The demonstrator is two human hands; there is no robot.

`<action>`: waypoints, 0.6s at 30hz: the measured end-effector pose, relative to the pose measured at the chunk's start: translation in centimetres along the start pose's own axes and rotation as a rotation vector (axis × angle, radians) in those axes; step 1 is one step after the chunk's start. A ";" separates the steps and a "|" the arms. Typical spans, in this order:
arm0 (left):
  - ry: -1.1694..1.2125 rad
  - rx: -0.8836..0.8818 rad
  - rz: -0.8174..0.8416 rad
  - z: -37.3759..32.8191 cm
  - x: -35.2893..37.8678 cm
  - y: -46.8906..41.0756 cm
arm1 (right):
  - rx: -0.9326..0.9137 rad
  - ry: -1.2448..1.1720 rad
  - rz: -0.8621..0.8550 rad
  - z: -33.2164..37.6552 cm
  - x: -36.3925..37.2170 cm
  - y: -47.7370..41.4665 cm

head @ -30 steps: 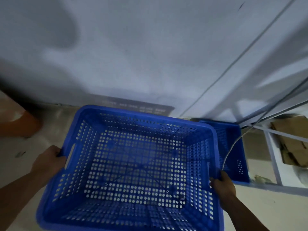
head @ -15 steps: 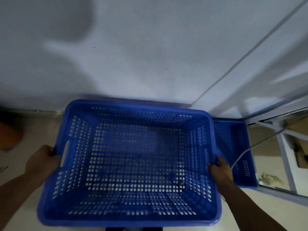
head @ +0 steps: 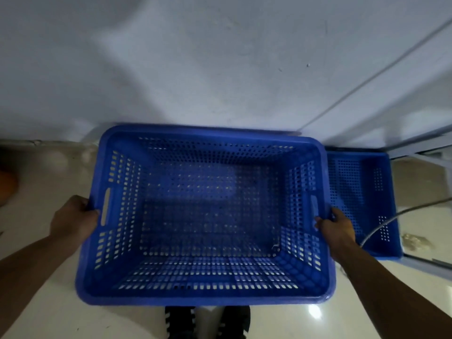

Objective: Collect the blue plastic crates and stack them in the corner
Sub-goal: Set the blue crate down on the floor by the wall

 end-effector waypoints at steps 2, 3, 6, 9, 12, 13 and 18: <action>0.001 0.002 -0.001 0.2 0.3 -0.3 | -0.004 0.023 -0.009 0.3 0.1 0.1; -0.003 0.001 0.002 0.3 0.4 -0.3 | -0.005 0.027 -0.006 0.5 0.1 0.2; -0.001 -0.012 0.017 0.3 0.4 -0.3 | -0.002 0.045 0.021 1.0 0.3 0.4; 0.010 -0.037 0.060 -0.2 0.2 0.1 | -0.005 0.094 0.038 1.3 0.3 0.6; -0.003 -0.061 0.112 -1.0 0.2 0.4 | 0.006 0.136 0.069 2.1 0.4 1.6; 0.016 -0.066 0.124 -1.5 0.0 0.9 | 0.007 0.160 0.075 2.6 0.5 2.1; 0.096 0.060 0.110 -4.9 -2.4 3.1 | -0.065 0.260 0.043 6.3 -0.3 5.3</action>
Point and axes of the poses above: each hand's wrist, its own y-axis away from the middle knuckle, its own x-axis out of the palm, z = x × y, the point moved 6 cm from there along -y, towards the middle knuckle, and after that the axes turned 1 degree about z, right-handed, at the moved point
